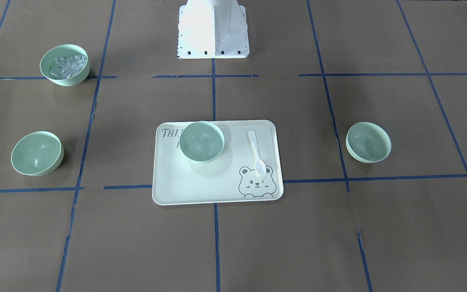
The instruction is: Stack green bowls together
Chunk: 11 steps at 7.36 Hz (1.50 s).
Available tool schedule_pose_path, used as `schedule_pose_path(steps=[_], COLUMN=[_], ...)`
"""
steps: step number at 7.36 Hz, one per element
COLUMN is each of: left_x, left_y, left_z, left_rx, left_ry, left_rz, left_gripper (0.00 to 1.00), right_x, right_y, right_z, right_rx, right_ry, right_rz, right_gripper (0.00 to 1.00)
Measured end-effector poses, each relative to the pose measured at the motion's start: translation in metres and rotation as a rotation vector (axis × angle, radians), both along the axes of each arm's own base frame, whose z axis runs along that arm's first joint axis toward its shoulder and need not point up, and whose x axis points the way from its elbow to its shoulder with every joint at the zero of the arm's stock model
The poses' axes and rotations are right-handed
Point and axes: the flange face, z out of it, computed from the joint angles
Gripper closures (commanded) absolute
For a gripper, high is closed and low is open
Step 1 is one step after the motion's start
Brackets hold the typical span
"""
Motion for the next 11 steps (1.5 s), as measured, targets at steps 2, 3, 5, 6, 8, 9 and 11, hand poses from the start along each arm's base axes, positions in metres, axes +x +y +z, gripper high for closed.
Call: schedule_pose_path(steps=[2,3,5,6,8,9,11], left_x=[0.0,0.0,-0.003,-0.003,0.027,0.055,0.078], left_y=[-0.004,-0.005,-0.006,-0.005,-0.011,-0.013,-0.014], left_z=[-0.012,-0.016,-0.027,-0.031,-0.037,-0.041,-0.046], left_rx=[0.02,0.028,0.066,0.083,0.139,0.172,0.207], left_ry=[0.002,-0.003,-0.056,-0.063,-0.058,-0.052,-0.044], left_rz=[0.0,-0.002,-0.005,-0.004,0.048,0.099,0.142], left_gripper=[0.0,0.0,0.0,0.0,0.0,0.0,0.0], right_x=[0.0,0.0,-0.002,-0.003,-0.019,-0.048,-0.11], right_y=[-0.001,-0.001,-0.001,-0.001,0.001,0.005,0.009], right_z=[-0.001,-0.002,-0.006,-0.009,-0.01,-0.009,-0.023], right_rx=[0.001,0.004,0.014,0.019,0.062,0.094,0.097], right_ry=[0.0,-0.001,-0.001,-0.002,-0.006,-0.013,-0.048], right_rz=[0.0,0.0,-0.003,-0.005,-0.034,-0.08,-0.087], right_gripper=[0.0,0.0,0.0,0.0,0.0,0.0,0.0])
